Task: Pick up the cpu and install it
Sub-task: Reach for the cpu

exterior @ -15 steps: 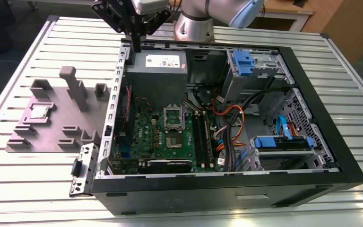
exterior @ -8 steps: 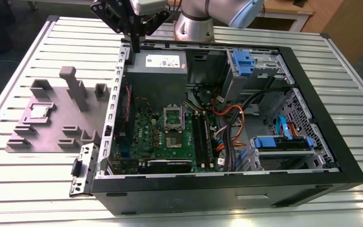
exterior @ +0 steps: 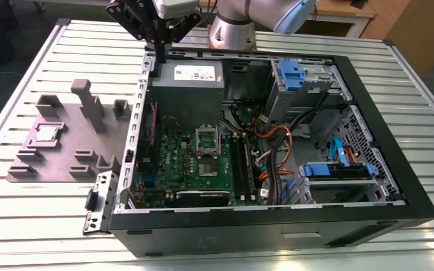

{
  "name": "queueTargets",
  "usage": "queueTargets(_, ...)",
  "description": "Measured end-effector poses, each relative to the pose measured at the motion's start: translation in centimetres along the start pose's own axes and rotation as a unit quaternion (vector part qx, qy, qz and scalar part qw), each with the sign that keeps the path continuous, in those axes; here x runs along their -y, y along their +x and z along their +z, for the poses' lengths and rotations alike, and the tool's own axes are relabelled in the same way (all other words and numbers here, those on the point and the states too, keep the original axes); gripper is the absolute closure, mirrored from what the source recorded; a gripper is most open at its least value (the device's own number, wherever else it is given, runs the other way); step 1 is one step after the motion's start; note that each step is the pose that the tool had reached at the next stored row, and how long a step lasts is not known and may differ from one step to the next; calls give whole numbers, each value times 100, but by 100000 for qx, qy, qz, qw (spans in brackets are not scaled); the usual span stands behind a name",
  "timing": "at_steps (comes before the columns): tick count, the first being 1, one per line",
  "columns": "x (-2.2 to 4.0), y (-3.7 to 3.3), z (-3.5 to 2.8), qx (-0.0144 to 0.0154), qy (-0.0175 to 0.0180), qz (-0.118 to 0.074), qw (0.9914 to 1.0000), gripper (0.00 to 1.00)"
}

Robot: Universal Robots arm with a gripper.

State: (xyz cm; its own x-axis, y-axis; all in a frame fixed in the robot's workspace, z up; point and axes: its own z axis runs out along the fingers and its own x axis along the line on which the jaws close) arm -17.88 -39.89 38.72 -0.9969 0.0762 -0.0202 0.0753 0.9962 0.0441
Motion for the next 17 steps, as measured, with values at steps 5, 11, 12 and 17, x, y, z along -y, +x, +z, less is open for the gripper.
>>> queueTargets(5,2,24,5,-31,2,3,100000,89)
queueTargets(11,4,52,10,-68,7,5,100000,89)
queueTargets(12,5,56,11,-78,9,4,100000,89)
queueTargets(17,6,76,16,-119,9,6,100000,89)
